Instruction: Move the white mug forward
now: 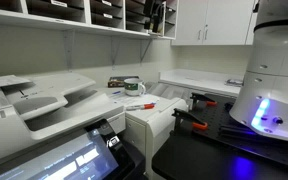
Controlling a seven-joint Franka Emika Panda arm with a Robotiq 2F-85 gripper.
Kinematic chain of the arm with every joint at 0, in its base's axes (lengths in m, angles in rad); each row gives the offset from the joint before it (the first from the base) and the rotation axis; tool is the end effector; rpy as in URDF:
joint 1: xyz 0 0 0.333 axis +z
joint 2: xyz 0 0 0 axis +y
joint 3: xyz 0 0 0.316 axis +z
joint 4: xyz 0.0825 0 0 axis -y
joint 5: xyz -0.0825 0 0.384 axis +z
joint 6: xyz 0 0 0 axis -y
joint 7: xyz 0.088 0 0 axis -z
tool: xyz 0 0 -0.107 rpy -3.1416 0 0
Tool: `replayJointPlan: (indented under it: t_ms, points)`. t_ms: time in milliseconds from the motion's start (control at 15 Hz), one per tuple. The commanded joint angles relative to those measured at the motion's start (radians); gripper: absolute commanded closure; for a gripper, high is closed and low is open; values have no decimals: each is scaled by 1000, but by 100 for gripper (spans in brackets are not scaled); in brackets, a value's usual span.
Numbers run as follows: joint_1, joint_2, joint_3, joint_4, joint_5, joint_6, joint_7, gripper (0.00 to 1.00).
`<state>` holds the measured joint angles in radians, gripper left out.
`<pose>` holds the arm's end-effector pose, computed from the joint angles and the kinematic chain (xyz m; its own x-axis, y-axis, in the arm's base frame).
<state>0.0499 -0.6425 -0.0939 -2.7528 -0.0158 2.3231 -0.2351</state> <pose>0.3571 -0.0144 0.4220 0.9546 0.2076 0.2135 0.2110 -0.9775 0.0073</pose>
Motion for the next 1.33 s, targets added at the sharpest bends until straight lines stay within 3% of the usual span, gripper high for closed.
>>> replayJointPlan:
  t_ms: [0, 200, 333, 667, 867, 1267]
  points:
    - [-3, 0, 4, 1, 3, -2, -2, 0]
    - [-6, 42, 6, 13, -9, 23, -4, 0]
    - [-8, 114, -1, 26, -19, 99, -17, 0]
    - [-9, 466, -51, 142, 2, 232, -89, 0]
    - [-32, 707, -39, 283, 11, 284, -90, 0]
    - [-80, 1090, -9, 623, -54, 222, 4, 0]
